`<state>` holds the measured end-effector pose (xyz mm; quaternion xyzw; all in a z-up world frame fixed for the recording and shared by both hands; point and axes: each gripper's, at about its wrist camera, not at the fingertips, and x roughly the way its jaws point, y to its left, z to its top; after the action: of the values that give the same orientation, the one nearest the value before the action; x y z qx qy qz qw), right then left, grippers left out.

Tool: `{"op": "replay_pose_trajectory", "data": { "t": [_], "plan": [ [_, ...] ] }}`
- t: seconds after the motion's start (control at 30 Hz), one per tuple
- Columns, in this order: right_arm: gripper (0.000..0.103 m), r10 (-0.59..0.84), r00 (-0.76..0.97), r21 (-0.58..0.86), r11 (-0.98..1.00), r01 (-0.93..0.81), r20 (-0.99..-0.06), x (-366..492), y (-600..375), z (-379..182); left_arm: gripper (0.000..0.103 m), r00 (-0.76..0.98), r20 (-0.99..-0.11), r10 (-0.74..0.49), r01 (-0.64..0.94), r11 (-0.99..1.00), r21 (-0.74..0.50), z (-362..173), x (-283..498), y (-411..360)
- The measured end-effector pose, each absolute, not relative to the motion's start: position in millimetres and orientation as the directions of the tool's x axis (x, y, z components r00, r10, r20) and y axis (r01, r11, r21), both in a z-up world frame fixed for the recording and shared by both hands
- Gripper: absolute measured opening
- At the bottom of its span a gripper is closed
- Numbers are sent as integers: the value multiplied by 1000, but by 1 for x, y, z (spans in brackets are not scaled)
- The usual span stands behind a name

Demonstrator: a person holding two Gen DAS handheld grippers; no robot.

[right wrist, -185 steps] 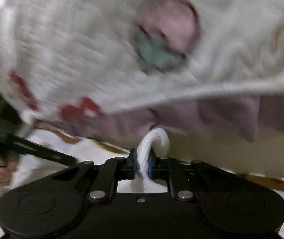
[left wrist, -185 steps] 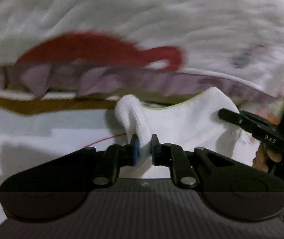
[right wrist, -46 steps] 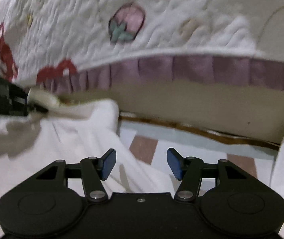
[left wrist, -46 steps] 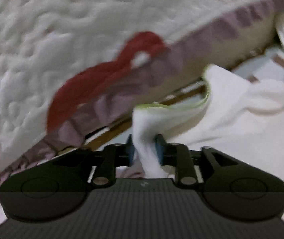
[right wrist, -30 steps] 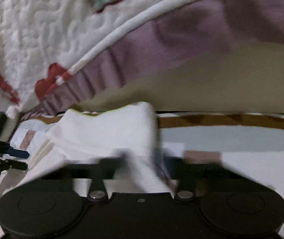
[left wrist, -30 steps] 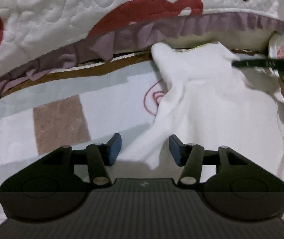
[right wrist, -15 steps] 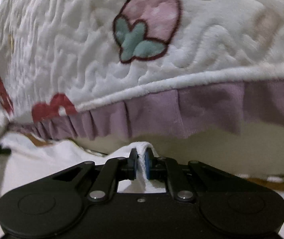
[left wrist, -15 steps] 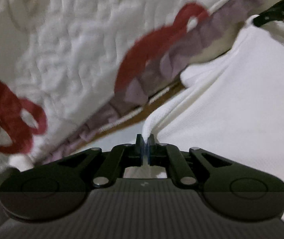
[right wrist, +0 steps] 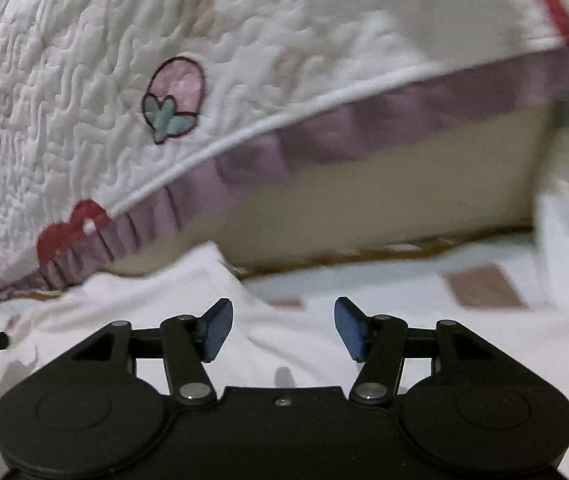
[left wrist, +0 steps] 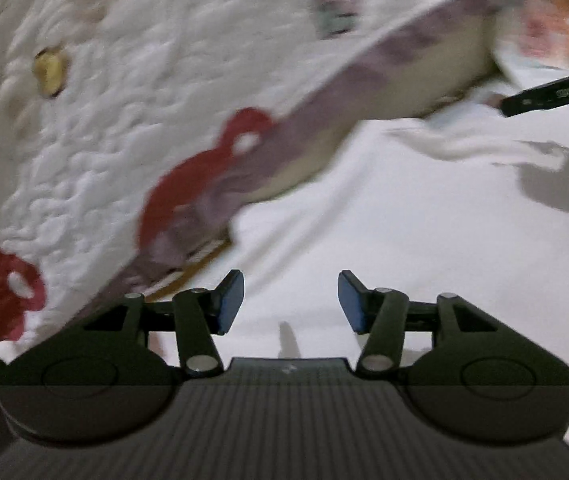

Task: Fold clothes

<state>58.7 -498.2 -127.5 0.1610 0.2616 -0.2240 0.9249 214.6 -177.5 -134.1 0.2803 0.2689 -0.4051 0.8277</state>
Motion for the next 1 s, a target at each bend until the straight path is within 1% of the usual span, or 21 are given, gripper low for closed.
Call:
{"op": "replay_pose_trajectory", "data": {
  "t": [0.07,0.13,0.2,0.23,0.33,0.4,0.5,0.63,0.67,0.7,0.77,0.83,0.87,0.9,0.97,1.0],
  "plan": [
    [62,-374,747,197,811,551,-549,30,-493,-125,55,470,-679,-564,854,486,188,-123,196,-172],
    [62,-419,729,215,769,602,-542,1,-488,-122,60,447,-653,-611,843,531,81,-122,187,-168],
    [62,-459,712,230,730,643,-531,-20,-475,-122,60,428,-621,-657,824,565,-30,-121,177,-165],
    [62,-480,704,223,720,657,-524,-30,-467,-122,60,421,-613,-669,801,591,-95,-125,178,-167],
    [62,-600,639,128,673,728,-482,-52,-438,-126,60,349,-650,-675,758,611,-228,-137,175,-176],
    [62,-675,575,112,598,793,-463,-71,-420,-125,60,339,-656,-674,774,596,-212,-135,162,-178],
    [62,-732,527,119,533,838,-432,-100,-393,-117,60,298,-664,-686,807,553,-209,-133,146,-180],
    [62,-786,443,98,448,889,-431,-138,-345,-107,62,179,-729,-660,857,469,-214,-145,127,-185],
    [62,-807,396,97,395,913,-438,-150,-328,-107,62,169,-740,-651,874,445,-192,-149,119,-185],
    [62,-815,346,86,347,934,-465,-160,-314,-106,62,159,-751,-641,891,421,-171,-153,111,-185],
    [63,-813,218,54,225,973,-540,-180,-286,-101,62,135,-766,-629,909,387,-157,-157,96,-184],
    [63,-784,197,75,190,979,-588,-196,-271,-81,62,78,-790,-608,934,321,-155,-158,84,-186],
    [65,-807,199,66,196,978,-556,-205,-257,-69,62,71,-801,-594,941,307,-144,-157,79,-184],
    [74,-828,201,38,213,976,-523,-214,-238,-64,62,65,-812,-579,947,293,-133,-155,74,-182],
    [75,-822,225,-8,269,963,-524,-239,-205,-69,65,78,-810,-582,959,265,-98,-148,61,-167],
    [75,-812,197,3,234,972,-549,-249,-209,-79,67,92,-811,-577,961,264,-78,-146,54,-161]
  ]
}}
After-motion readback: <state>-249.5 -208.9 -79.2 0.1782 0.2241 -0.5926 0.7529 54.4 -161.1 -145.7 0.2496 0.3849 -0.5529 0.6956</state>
